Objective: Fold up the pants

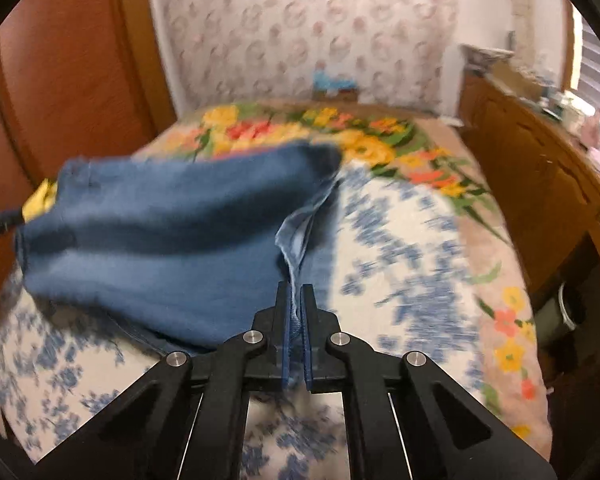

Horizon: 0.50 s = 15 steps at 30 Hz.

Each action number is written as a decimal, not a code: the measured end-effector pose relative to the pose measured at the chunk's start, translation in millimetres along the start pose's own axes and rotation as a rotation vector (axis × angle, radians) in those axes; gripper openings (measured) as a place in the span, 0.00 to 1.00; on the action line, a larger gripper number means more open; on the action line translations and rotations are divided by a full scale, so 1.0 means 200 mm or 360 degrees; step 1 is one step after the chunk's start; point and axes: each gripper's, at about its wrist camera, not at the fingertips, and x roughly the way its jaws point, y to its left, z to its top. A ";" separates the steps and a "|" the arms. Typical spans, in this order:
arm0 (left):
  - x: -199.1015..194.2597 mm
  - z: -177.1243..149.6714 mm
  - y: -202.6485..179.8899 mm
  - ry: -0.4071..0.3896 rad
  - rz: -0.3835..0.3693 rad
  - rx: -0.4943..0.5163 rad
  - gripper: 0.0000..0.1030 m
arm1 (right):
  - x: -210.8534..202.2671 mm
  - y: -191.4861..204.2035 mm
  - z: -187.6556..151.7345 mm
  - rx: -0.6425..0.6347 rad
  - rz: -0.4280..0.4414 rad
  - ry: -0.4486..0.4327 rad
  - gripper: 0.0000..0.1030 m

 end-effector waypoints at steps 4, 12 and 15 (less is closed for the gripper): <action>-0.03 -0.03 0.07 -0.0017 0.0043 -0.0037 0.38 | -0.03 0.01 -0.05 0.0006 0.0009 0.0076 0.02; -0.05 -0.10 0.23 -0.0019 0.0133 -0.0110 0.38 | 0.04 0.02 -0.18 0.0082 -0.0004 0.0126 0.35; -0.04 -0.12 0.29 0.0003 0.0153 -0.0120 0.38 | 0.07 0.03 -0.19 0.0096 -0.0001 0.0143 0.37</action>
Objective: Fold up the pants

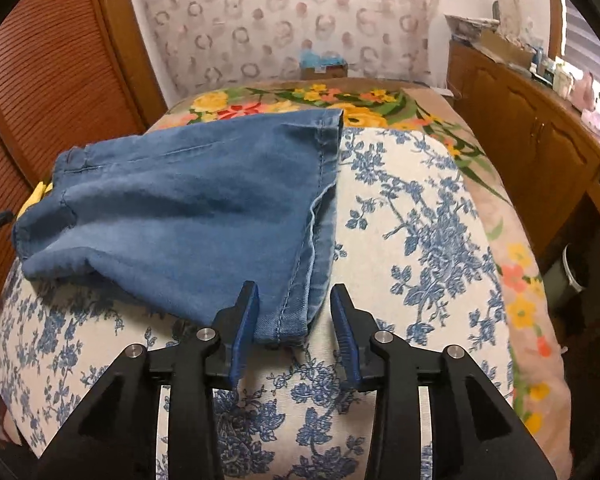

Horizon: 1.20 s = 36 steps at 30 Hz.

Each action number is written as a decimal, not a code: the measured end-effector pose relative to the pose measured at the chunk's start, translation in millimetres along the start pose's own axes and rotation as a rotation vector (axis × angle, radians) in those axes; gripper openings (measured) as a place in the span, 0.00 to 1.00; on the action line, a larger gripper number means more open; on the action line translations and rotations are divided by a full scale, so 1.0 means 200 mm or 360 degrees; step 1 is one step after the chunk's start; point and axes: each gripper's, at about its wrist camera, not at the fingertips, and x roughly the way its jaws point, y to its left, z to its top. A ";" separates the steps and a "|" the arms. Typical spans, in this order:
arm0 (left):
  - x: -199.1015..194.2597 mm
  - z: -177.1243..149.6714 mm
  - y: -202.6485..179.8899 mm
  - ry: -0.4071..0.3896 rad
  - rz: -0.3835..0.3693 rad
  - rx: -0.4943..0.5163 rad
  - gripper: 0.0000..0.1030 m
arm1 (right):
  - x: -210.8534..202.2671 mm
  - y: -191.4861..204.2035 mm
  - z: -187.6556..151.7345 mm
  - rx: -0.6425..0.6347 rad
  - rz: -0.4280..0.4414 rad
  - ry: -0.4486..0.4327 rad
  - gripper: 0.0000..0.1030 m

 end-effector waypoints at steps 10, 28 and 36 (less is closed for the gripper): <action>0.10 -0.06 0.12 0.0066 0.0082 -0.0047 0.40 | 0.08 0.07 -0.03 -0.0035 -0.0076 0.0095 0.36; 0.23 -0.11 0.17 0.0135 -0.0024 -0.0101 0.34 | -0.07 0.09 0.03 -0.0080 0.0001 -0.0126 0.09; 0.05 -0.04 0.07 0.0072 0.0026 -0.0081 0.23 | -0.33 0.11 0.10 -0.0166 0.0012 -0.0329 0.07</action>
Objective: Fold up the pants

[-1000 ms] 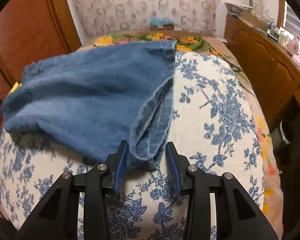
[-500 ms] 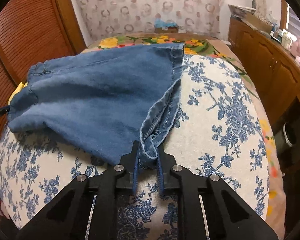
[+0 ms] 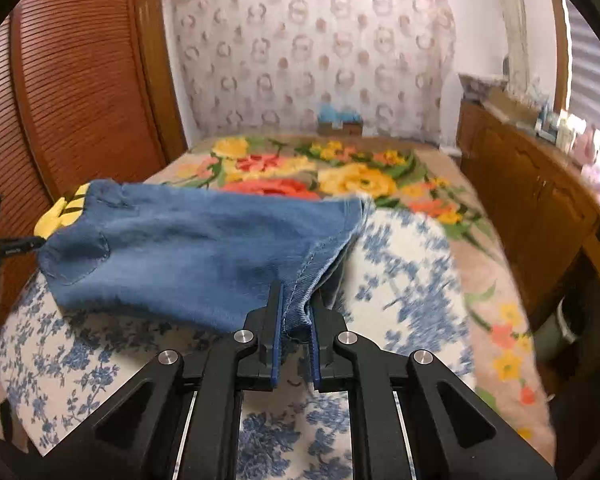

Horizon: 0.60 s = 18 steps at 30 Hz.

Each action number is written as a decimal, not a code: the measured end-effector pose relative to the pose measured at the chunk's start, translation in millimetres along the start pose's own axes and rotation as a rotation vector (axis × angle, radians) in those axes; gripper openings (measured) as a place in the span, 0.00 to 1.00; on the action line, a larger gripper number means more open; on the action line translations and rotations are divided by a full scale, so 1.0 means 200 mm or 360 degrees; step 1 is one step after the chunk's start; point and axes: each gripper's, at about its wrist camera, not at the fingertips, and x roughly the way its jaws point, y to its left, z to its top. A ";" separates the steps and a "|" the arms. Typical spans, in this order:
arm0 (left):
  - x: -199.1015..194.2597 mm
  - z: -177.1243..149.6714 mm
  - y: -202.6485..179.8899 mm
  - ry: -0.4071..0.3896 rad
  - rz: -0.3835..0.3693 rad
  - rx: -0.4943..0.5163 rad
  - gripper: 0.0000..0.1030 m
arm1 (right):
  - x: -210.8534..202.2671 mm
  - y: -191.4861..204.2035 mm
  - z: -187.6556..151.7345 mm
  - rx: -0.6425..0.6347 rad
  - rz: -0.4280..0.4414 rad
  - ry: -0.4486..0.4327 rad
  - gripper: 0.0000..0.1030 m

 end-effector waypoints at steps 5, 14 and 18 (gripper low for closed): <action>-0.21 0.02 -0.10 -0.0105 -0.0031 0.0049 0.24 | -0.25 -0.06 0.04 -0.0049 -0.0081 -0.0124 0.07; -0.44 -0.03 -0.44 -0.0175 -0.0152 0.0252 0.32 | -0.49 -0.40 -0.18 0.0015 -0.0263 -0.0036 0.07; -0.40 -0.06 -0.61 -0.0142 -0.0211 0.0334 0.39 | -0.44 -0.45 -0.30 0.0093 -0.0227 0.0031 0.08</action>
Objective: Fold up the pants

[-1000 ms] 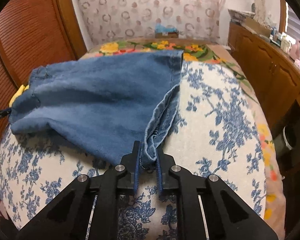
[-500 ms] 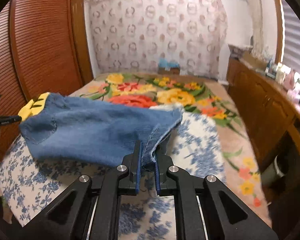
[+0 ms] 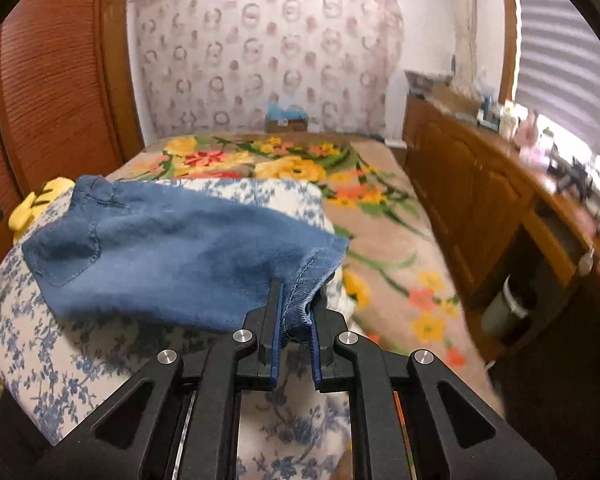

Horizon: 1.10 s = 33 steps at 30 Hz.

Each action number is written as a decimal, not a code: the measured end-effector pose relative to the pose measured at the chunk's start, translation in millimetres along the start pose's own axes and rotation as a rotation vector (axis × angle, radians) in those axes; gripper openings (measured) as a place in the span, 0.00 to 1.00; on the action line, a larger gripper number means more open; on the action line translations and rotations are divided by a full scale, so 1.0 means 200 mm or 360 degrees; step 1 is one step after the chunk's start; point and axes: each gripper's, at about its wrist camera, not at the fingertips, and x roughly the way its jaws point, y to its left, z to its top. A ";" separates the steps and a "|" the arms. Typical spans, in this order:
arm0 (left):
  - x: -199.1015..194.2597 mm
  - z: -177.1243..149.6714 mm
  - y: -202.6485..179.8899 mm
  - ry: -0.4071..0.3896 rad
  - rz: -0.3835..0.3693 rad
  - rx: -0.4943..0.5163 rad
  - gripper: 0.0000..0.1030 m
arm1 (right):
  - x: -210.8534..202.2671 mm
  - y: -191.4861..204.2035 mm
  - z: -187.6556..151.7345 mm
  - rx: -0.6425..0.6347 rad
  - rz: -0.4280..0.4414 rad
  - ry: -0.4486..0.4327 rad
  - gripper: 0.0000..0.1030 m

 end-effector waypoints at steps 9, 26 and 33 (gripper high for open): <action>0.26 -0.06 -0.04 0.0157 0.0048 -0.0003 0.40 | 0.09 -0.01 -0.15 0.0064 -0.0018 0.0074 0.08; 0.45 -0.23 0.08 0.0226 -0.0067 -0.0101 0.44 | 0.16 -0.04 -0.23 0.0103 -0.0011 0.0118 0.08; 0.38 -0.24 0.00 0.0212 -0.0044 -0.0058 0.10 | 0.15 -0.04 -0.23 0.0103 -0.0005 0.0101 0.08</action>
